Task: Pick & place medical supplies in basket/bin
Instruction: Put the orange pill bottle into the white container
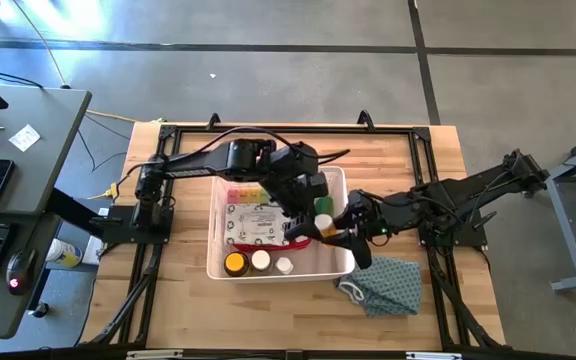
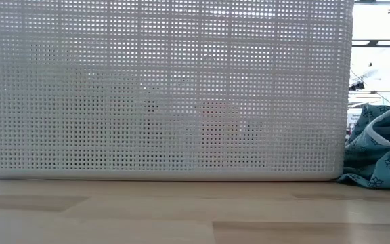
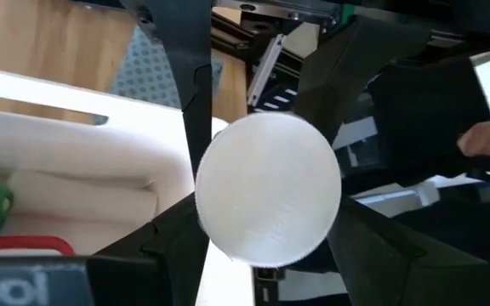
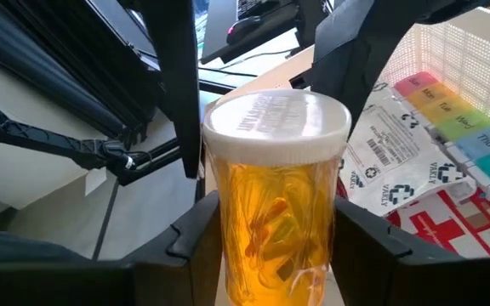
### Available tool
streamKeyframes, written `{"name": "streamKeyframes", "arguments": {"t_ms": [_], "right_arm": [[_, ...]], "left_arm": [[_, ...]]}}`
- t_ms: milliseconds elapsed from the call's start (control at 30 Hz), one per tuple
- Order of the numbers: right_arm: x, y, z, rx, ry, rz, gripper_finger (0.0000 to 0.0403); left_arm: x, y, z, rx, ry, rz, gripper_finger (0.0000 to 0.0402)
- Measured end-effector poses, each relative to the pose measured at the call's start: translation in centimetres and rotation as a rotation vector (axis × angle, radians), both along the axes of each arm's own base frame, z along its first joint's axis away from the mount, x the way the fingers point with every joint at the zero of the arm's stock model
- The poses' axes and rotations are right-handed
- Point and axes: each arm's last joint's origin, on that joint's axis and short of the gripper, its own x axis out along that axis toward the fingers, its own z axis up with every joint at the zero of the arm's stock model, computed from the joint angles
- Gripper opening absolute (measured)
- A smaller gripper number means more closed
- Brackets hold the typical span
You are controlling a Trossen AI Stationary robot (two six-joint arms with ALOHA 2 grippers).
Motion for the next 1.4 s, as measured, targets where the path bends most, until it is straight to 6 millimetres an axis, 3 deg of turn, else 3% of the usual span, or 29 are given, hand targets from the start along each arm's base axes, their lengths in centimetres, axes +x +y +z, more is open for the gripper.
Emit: {"name": "streamKeyframes", "arguments": {"t_ms": [400, 833, 1133, 1400], "right_arm": [[0.0, -0.1, 0.2, -0.006, -0.009, -0.02, 0.0168], [0.0, -0.1, 0.0, -0.015, 0.002, -0.038, 0.0167], [0.0, -0.2, -0.2, -0.021, 0.009, -0.049, 0.0167], [-0.2, -0.3, -0.8, -0.012, 0.07, -0.071, 0.0167]], "left_arm": [[-1.4, 0.0, 1.7, -0.028, -0.022, 0.019, 0.0255], [-1.4, 0.0, 1.7, -0.025, -0.026, 0.031, 0.0255], [-1.3, 0.1, 1.1, 0.026, 0.008, 0.025, 0.0255], [-3.4, 0.2, -0.6, 0.161, 0.206, -0.092, 0.0255]]}}
